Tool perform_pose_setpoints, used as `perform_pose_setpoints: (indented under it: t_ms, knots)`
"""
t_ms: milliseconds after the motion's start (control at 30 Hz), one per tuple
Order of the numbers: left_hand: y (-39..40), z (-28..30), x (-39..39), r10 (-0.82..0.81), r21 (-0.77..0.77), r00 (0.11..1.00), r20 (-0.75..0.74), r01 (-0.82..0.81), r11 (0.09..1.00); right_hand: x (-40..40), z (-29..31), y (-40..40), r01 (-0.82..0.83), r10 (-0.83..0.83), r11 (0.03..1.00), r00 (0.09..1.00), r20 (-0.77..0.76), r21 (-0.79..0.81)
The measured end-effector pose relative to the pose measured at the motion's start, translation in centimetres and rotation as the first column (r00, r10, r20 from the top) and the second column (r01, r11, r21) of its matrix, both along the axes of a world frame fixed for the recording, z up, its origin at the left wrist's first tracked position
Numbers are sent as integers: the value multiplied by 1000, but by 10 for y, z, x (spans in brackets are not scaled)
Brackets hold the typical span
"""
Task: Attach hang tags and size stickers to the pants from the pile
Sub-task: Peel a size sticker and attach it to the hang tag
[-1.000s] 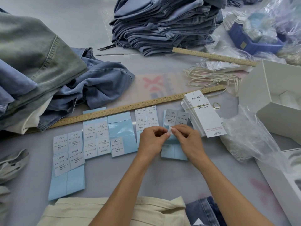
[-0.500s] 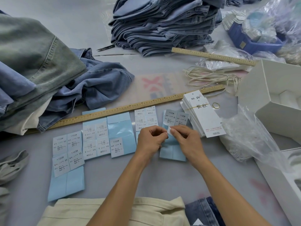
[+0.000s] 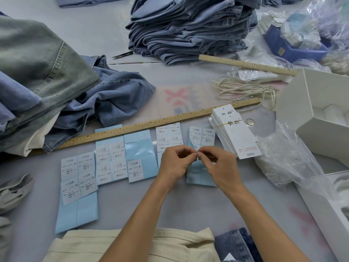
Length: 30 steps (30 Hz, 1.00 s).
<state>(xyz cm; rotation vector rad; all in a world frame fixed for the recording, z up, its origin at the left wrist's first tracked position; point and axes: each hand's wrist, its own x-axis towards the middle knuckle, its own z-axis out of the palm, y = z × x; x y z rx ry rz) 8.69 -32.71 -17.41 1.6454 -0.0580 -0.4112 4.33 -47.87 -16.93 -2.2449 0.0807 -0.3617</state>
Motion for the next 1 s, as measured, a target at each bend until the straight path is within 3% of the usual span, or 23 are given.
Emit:
perform_pose_setpoints:
  t_ms: [233, 367, 467, 567, 767, 1000]
  knots:
    - [-1, -1, -2, 36, 82, 999, 5, -36, 996, 3, 1, 4, 10, -11, 1000, 998, -64, -7]
    - [0, -1, -3, 100, 148, 994, -51, -92, 985, 7, 5, 0, 144, -110, 974, 976, -190, 176]
    - [1, 0, -3, 121, 172, 989, -89, -105, 979, 8, 11, -3, 238, -138, 898, 951, -276, 370]
    - [1, 1, -3, 147, 189, 981, -123, -123, 974, 11, 20, -4, 318, -183, 826, 933, -311, 466]
    - [1, 1, -3, 142, 236, 976, -166, -100, 967, 18, 38, -14, 339, -233, 835, 931, -280, 434]
    - [2, 4, -5, 140, 258, 978, -158, -96, 961, 10, 70, -31, 330, -246, 687, 944, -220, 647]
